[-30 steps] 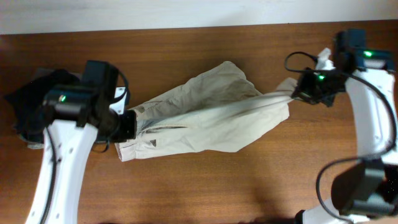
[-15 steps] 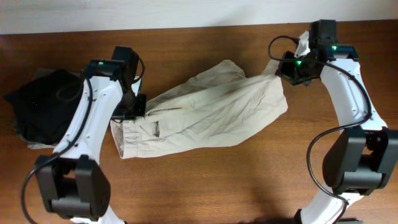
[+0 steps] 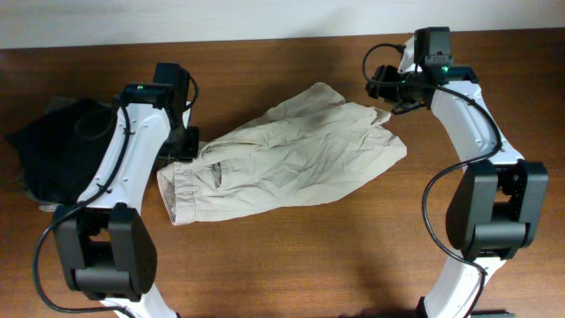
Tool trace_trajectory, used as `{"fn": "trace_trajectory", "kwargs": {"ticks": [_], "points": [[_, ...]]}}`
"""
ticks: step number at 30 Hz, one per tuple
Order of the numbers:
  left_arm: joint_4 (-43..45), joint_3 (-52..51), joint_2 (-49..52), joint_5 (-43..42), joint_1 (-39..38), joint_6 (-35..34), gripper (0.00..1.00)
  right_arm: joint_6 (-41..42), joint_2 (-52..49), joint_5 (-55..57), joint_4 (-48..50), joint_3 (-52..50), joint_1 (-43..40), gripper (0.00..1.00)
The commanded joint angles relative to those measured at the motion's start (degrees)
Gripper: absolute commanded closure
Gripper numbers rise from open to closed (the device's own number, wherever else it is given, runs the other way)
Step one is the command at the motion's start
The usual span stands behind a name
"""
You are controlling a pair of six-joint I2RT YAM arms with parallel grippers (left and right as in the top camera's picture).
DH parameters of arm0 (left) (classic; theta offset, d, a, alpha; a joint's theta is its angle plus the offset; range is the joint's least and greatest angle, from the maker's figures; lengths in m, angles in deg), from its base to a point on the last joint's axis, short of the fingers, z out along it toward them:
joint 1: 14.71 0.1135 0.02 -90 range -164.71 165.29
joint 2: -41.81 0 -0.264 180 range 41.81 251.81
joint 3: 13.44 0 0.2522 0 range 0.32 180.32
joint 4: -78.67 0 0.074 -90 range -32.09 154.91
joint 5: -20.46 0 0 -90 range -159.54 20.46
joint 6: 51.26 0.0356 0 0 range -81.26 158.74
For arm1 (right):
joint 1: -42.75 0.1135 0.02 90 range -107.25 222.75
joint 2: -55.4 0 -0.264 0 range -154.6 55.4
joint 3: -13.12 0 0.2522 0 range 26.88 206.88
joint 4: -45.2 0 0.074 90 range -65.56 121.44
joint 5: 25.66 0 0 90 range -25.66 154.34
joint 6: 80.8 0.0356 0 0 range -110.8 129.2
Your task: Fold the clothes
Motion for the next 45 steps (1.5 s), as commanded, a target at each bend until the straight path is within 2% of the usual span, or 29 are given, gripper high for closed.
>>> {"fn": "trace_trajectory", "kwargs": {"ticks": [1, 3, 6, 7, 8, 10, 14, 20, 25, 28, 31, 37, 42, 45], "points": [[-1.55, 3.78, 0.33, 5.53, 0.72, 0.66, 0.59, 0.79, 0.52, 0.42, 0.09, 0.98, -0.15, 0.36], [-3.10, 6.40, 0.31, 4.63, 0.72, 0.66, 0.59, -0.15, 0.85, -1.36, -2.29, 0.98, -0.68, 0.39], [-6.78, 11.21, 0.31, 1.77, 0.48, 0.70, 0.60, -1.60, 0.96, -4.13, -8.92, 1.01, -1.22, 0.61], [-7.96, 12.46, 0.31, 0.28, 0.22, 0.74, 0.64, -1.86, 0.96, -4.28, -11.52, 1.01, -1.22, 0.75], [-8.83, 13.35, 0.31, -1.51, -0.13, 1.36, 0.67, -2.58, 0.96, -4.31, -13.75, 1.01, -1.18, 0.85], [-9.46, 13.70, 0.26, -5.18, -1.11, 4.00, 0.73, -5.05, 0.96, -4.22, -18.03, 1.01, -0.68, 0.95], [-9.62, 13.07, 0.31, -5.55, -3.78, 6.91, 0.83, -8.96, 0.94, -3.91, -22.82, 0.92, 0.55, 0.96], [-8.55, 12.31, 0.57, -3.58, -5.01, 8.20, 0.85, -9.75, 0.59, 0.94, -22.29, 0.79, 2.21, 0.96], [-6.75, 11.89, 0.57, -10.34, -4.98, 8.48, 0.84, -9.68, 0.44, -0.04, -14.62, -2.54, 2.45, 0.96], [-1.16, 9.03, 0.61, -14.05, -5.27, 8.52, 0.84, -7.74, 0.11, -2.75, -6.49, -6.36, 2.49, 0.96], [3.39, 4.22, 1.07, -14.19, -5.70, 9.73, 0.84, -4.74, -1.42, -2.78, -3.87, -8.48, 2.49, 0.96], [8.33, -4.13, 4.55, -14.19, -6.21, 9.66, 0.84, -4.31, -3.56, -1.55, -5.29, -10.73, 2.34, 0.96], [10.01, -7.39, 8.22, -14.12, -6.16, 9.73, 0.84, -3.91, -3.56, 4.17, -9.22, -10.73, 1.95, 0.96], [10.80, -7.52, 10.64, -14.12, -6.32, 9.77, 0.84, -0.63, -3.56, 9.99, -13.57, -10.73, 1.11, 0.96]]}}
